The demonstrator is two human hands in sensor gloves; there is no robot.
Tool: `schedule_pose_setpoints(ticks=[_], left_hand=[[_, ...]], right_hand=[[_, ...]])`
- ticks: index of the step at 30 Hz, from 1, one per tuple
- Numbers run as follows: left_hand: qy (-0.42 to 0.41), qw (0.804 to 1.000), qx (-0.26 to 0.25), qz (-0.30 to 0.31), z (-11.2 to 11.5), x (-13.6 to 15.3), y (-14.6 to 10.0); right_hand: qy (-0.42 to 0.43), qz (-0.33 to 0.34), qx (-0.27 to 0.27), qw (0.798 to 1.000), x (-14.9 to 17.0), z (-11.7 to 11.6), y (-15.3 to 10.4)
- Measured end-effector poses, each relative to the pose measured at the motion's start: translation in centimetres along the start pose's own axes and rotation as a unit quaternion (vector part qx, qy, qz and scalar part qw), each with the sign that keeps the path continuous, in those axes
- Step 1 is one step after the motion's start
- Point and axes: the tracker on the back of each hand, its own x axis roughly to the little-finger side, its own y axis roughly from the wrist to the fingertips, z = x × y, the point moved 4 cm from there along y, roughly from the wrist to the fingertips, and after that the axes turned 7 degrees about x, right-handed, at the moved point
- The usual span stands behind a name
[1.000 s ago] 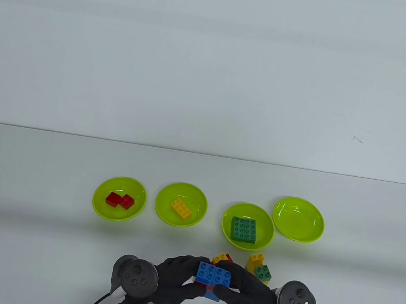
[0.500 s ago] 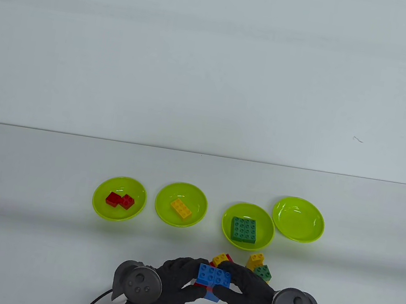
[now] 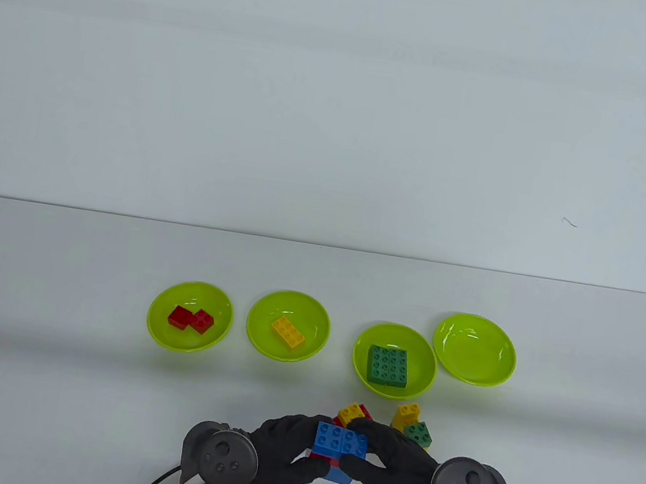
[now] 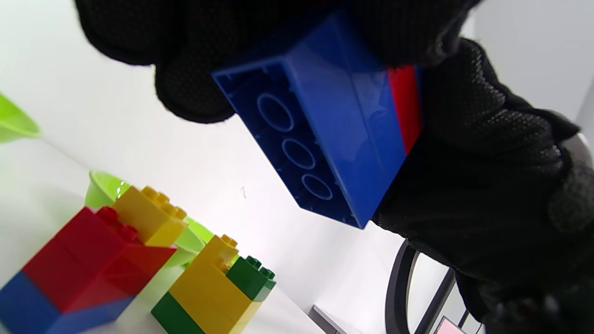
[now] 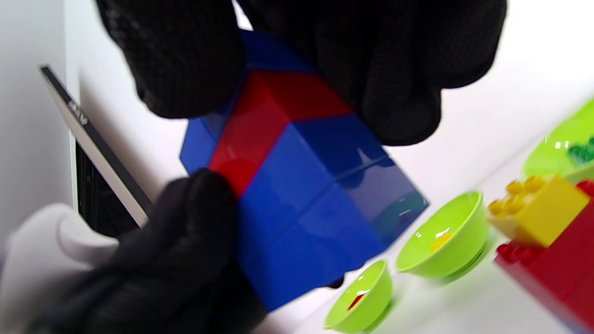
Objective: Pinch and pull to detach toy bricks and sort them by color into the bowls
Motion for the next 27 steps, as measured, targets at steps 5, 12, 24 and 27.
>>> schedule_pose_setpoints(ticks=[5, 12, 24, 27], left_hand=[[-0.028, 1.000, -0.005, -0.008, 0.4, 0.5, -0.2], [-0.021, 1.000, -0.010, -0.003, 0.0, 0.8, 0.0], [-0.033, 0.999, -0.026, -0.011, -1.0, 1.5, -0.1], [-0.035, 0.999, -0.029, -0.014, -1.2, 1.7, -0.1]], right_hand=[[-0.033, 0.033, 0.002, 0.999, -0.8, 0.3, 0.0], [0.028, -0.028, 0.088, 0.995, 0.7, 4.3, 1.9], [-0.208, -0.227, 0.100, 0.946, 13.6, 9.8, 8.6], [-0.290, -0.253, 0.075, 0.920, 15.8, 10.1, 9.5]])
